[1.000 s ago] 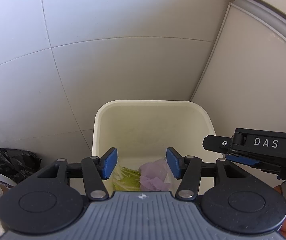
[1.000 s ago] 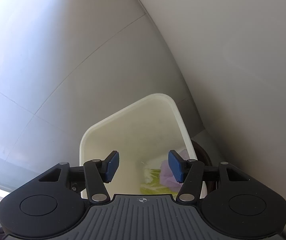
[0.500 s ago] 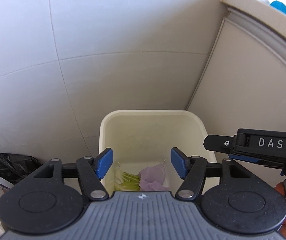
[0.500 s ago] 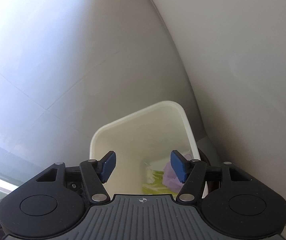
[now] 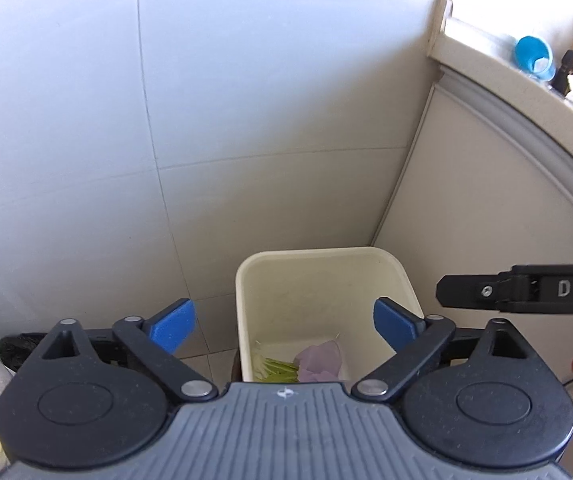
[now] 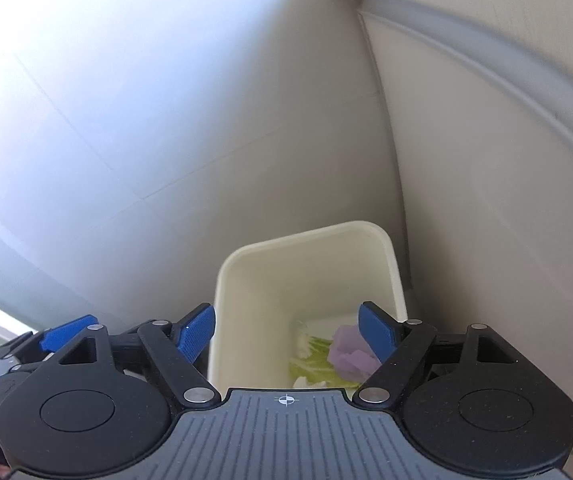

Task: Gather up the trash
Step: 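Raise both open tools from the bin toward the countertop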

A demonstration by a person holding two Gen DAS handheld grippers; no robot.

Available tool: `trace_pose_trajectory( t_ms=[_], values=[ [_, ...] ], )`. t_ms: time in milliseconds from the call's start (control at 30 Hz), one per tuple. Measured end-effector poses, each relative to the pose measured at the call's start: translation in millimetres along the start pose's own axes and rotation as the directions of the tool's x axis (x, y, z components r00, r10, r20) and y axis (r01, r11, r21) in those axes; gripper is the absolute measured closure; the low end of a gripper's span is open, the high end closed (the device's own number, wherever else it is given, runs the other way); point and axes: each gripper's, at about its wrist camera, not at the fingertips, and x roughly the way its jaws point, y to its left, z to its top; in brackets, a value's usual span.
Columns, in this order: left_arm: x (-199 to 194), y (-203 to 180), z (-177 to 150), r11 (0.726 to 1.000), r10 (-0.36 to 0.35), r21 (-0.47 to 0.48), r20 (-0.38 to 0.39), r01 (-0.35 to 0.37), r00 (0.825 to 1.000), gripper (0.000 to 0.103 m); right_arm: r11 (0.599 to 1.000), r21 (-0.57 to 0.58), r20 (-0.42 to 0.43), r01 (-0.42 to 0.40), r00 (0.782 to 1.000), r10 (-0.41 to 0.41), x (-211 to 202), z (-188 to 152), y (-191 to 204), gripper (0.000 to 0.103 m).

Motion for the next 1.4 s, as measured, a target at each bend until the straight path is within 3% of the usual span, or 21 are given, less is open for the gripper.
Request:
trace_pose_trajectory(
  t_ms=[67,133,367,500,767,900,1100,1267,1400],
  values=[
    [-6,3,2,1.000,0.004,0.009,0.005,-0.004,1.000,0.003,1.000,-0.008,0.002,-0.004,1.000,0.004,-11,2,5,0.021],
    [-12,5,4,1.000,0.011,0.020,0.010,-0.012,1.000,0.001,1.000,-0.015,0.006,-0.009,1.000,0.010,-18,4,11,0.012],
    [-30,11,14,0.999,0.024,0.032,0.011,-0.024,1.000,0.001,0.997,-0.082,-0.013,0.002,1.000,-0.003,-56,17,32,0.011],
    [-42,10,24,0.998,0.018,0.056,0.023,-0.019,1.000,0.001,0.988,-0.154,0.018,0.005,1.000,-0.003,-81,30,44,0.009],
    [-58,-18,58,0.992,-0.025,0.129,0.081,0.014,0.996,0.001,0.983,-0.144,0.147,0.118,0.984,-0.096,-150,70,-7,0.006],
    [-56,-46,81,0.984,-0.069,0.171,0.108,0.050,0.992,0.001,0.972,-0.088,0.219,0.220,0.956,-0.196,-178,91,-49,0.005],
    [-48,-94,120,0.973,-0.150,0.196,0.148,0.120,0.978,0.001,0.952,0.039,0.296,0.302,0.907,-0.300,-219,115,-124,0.005],
    [-40,-141,147,0.957,-0.214,0.233,0.179,0.170,0.960,0.001,0.926,0.117,0.350,0.358,0.858,-0.376,-245,128,-175,0.005],
    [-32,-181,162,0.930,-0.291,0.284,0.181,0.233,0.939,0.001,0.908,0.184,0.380,0.375,0.825,-0.418,-263,135,-213,0.003]
  ],
)
